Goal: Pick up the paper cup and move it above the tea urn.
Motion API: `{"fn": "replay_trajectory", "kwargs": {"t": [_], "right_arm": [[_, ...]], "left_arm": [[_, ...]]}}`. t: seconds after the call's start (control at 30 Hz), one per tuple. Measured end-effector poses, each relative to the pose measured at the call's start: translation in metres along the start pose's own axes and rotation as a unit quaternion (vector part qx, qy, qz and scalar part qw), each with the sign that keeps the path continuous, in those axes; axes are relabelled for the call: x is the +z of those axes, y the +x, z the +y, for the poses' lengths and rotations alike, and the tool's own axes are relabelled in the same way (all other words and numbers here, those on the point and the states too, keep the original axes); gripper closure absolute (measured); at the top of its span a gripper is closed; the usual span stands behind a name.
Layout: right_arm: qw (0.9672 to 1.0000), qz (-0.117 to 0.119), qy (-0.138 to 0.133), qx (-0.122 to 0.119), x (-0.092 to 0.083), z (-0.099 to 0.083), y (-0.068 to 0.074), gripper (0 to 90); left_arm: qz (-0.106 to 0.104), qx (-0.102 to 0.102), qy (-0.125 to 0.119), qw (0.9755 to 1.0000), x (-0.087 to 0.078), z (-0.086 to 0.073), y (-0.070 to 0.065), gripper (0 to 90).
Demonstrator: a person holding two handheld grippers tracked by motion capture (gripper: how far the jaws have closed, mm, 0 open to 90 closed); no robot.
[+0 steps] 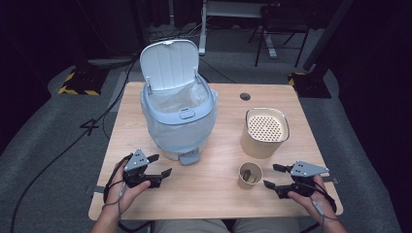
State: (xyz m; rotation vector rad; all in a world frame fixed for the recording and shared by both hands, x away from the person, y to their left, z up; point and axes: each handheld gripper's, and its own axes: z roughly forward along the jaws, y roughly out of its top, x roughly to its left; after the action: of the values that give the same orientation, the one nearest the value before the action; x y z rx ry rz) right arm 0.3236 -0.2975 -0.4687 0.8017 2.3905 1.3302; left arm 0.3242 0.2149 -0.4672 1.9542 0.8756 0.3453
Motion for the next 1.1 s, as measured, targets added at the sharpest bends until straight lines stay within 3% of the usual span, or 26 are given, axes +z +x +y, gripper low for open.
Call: {"fn": "replay_trajectory", "kwargs": {"t": [0.1,0.17,0.27,0.3,0.33,0.5,0.53,0.7,0.73,1.1], "right_arm": [[0.9999,0.013,-0.001,-0.004,0.003,0.003,0.006,25.3],[0.9996,0.028,-0.006,-0.003,0.008,0.005,0.011,24.7],[0.9994,0.033,-0.002,-0.008,0.014,0.005,0.017,23.1],[0.9994,0.034,-0.001,-0.007,0.016,0.005,0.018,22.7],[0.9994,0.033,0.001,-0.007,0.019,0.004,0.020,22.6],[0.9993,0.033,0.004,-0.015,0.030,0.005,0.028,22.6],[0.9992,0.032,-0.007,-0.023,0.037,0.005,0.031,23.0],[0.9993,0.014,-0.028,-0.020,0.048,0.006,0.035,23.6],[0.9993,0.012,-0.024,-0.025,0.052,0.006,0.035,24.3],[0.9992,0.012,-0.024,-0.028,0.059,0.004,0.035,28.2]], "left_arm": [[0.011,-0.013,0.015,0.9997,0.006,-0.006,0.004,26.6],[0.023,-0.012,0.028,0.9993,0.009,-0.010,0.006,26.4],[0.046,-0.020,0.060,0.9969,0.017,-0.016,0.008,26.3],[0.046,-0.020,0.060,0.9969,0.017,-0.016,0.008,26.2],[0.054,-0.019,0.071,0.9958,0.021,-0.019,0.009,26.1],[0.058,-0.014,0.082,0.9949,0.027,-0.023,0.011,25.0],[0.062,-0.009,0.093,0.9937,0.027,-0.023,0.010,24.7],[0.066,0.000,0.103,0.9925,0.028,-0.023,0.009,24.2],[0.070,0.004,0.116,0.9907,0.028,-0.024,0.008,24.2],[0.073,0.003,0.118,0.9903,0.029,-0.024,0.007,22.9]]}}
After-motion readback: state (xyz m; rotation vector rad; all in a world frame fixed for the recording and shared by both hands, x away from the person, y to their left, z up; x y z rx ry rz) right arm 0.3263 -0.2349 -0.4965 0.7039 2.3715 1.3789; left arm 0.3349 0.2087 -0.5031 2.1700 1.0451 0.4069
